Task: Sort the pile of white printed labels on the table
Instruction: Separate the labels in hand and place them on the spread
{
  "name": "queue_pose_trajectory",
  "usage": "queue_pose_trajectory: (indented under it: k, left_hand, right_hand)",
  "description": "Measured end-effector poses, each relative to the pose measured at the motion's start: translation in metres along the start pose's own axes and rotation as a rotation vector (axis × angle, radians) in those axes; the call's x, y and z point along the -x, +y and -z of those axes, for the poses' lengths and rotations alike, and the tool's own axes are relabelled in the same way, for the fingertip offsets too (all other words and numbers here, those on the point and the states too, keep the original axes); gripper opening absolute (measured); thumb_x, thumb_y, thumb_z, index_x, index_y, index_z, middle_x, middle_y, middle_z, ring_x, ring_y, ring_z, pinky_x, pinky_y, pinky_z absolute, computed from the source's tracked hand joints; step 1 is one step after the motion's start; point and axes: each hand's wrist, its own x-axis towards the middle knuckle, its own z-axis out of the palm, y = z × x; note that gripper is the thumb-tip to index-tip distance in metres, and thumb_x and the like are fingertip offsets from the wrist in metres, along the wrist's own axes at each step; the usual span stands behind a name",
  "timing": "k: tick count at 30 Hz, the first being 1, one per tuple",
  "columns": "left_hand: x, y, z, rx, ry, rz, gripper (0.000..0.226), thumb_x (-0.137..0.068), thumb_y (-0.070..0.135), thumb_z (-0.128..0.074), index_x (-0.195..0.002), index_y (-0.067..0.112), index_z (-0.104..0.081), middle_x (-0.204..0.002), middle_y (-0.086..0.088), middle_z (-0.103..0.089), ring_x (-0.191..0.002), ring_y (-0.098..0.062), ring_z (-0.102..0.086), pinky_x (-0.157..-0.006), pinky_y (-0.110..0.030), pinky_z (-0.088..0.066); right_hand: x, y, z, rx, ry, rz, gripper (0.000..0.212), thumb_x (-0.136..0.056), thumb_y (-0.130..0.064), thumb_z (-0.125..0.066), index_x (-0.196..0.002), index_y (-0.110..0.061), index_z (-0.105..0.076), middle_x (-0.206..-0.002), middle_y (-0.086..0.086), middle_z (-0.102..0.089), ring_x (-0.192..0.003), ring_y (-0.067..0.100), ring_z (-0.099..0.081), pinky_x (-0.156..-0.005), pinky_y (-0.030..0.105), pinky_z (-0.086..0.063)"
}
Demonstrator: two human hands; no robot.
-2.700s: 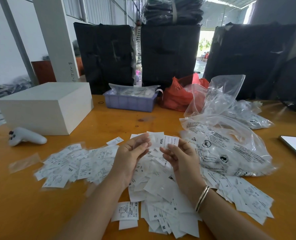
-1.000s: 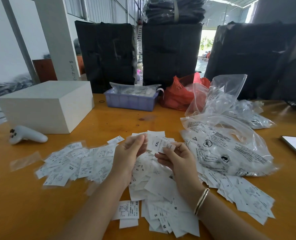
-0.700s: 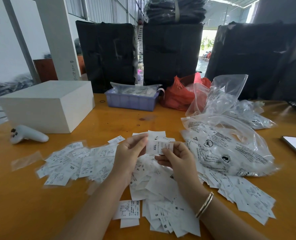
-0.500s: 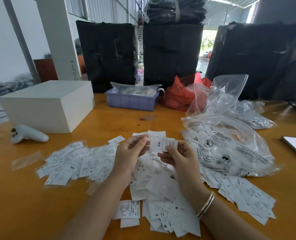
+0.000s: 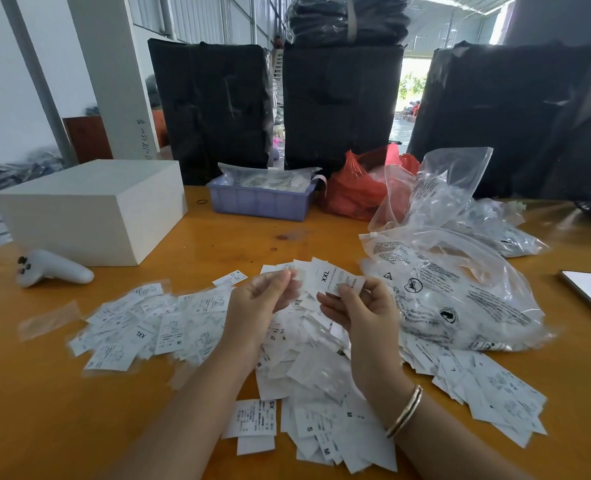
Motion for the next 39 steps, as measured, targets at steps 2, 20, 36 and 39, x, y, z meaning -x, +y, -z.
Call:
queue_pose_trajectory:
  k: [2,20,36,39]
  left_hand:
    - [-0.001,-0.001,0.000,-0.005,0.003,-0.011,0.024,-0.073,0.049,-0.063,-0.082,0.030,-0.075,-0.087,0.008,-0.076,-0.081,-0.005,-0.071,-0.063,-0.010,-0.051]
    - [-0.001,0.000,0.000,-0.149,0.114,-0.126,0.009,-0.087,0.031,-0.066,-0.080,0.034,-0.071,-0.075,0.020,-0.072,-0.075,0.008,-0.066,-0.059,-0.005,-0.048]
    - [0.002,0.002,0.001,-0.182,-0.149,-0.008,0.019,-0.086,0.022,-0.069,-0.098,0.037,-0.070,-0.100,0.004,-0.073,-0.089,-0.011,-0.070,-0.073,-0.020,-0.056]
    - [0.001,0.003,0.003,-0.211,-0.161,0.000,0.019,-0.083,0.029,-0.072,-0.096,0.043,-0.071,-0.109,0.010,-0.069,-0.090,-0.006,-0.070,-0.079,-0.023,-0.056]
  right_hand:
    - [0.001,-0.001,-0.002,-0.027,0.026,-0.008,0.009,-0.091,-0.001,-0.057,-0.086,-0.007,-0.055,-0.079,0.011,-0.071,-0.077,0.028,-0.072,-0.061,0.024,-0.056]
    - [0.006,0.007,-0.004,0.146,-0.075,-0.063,0.003,-0.091,-0.002,-0.057,-0.091,-0.004,-0.056,-0.085,0.013,-0.072,-0.076,0.024,-0.072,-0.060,0.023,-0.056]
    - [-0.001,0.015,0.003,0.647,-0.277,0.114,0.037,-0.101,-0.023,-0.040,-0.137,-0.025,-0.046,-0.127,-0.009,-0.058,-0.109,-0.005,-0.055,-0.096,0.019,-0.045]
    - [0.003,0.018,-0.001,0.664,-0.446,0.010,0.052,-0.099,-0.042,-0.034,-0.148,-0.031,-0.020,-0.140,-0.026,-0.027,-0.123,-0.021,-0.028,-0.095,-0.002,-0.025]
